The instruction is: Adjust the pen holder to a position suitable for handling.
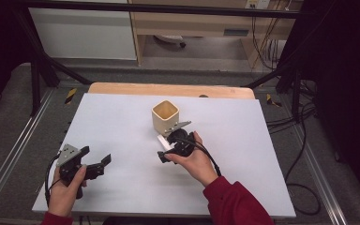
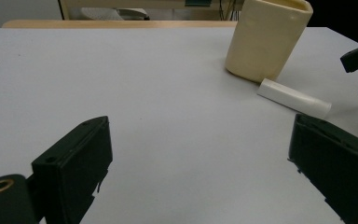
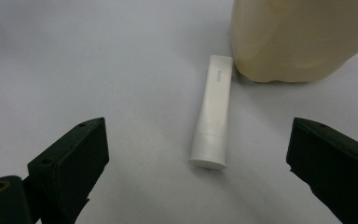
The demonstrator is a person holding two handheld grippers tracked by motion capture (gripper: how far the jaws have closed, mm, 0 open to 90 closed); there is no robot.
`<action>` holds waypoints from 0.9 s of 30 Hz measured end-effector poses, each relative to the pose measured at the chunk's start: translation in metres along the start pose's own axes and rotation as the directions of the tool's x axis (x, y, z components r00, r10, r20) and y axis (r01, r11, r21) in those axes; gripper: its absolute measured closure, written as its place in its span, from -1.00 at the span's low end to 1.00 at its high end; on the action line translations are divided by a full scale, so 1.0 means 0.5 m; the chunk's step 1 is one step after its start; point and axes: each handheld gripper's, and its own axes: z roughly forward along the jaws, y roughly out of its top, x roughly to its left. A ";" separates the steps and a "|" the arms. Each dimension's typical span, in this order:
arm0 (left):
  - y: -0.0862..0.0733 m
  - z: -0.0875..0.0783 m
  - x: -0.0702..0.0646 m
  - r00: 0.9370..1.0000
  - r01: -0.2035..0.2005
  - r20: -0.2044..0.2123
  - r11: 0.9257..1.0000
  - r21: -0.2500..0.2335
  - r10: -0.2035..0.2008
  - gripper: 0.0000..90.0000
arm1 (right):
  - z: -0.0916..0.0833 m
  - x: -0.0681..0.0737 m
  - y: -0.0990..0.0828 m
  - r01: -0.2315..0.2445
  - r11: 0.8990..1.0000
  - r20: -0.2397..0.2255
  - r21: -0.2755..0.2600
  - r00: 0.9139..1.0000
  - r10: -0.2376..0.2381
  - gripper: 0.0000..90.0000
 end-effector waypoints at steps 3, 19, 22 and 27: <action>0.000 -0.001 0.001 1.000 0.000 0.000 1.000 0.001 0.000 -0.87 | 0.009 0.000 0.002 -0.004 1.000 0.009 -0.006 1.000 0.004 -0.86; 0.000 0.002 -0.001 1.000 -0.002 0.005 1.000 0.004 0.002 -0.87 | 0.043 -0.008 0.004 -0.025 1.000 0.029 0.007 0.999 0.025 -0.85; 0.000 0.001 -0.001 1.000 -0.002 0.006 1.000 0.005 0.002 -0.87 | 0.047 -0.008 0.002 -0.021 1.000 0.031 0.008 0.999 0.021 -0.84; -0.001 0.002 0.000 1.000 -0.002 0.007 1.000 0.006 0.002 -0.87 | 0.061 -0.012 -0.003 -0.029 1.000 0.029 0.005 0.999 0.028 -0.83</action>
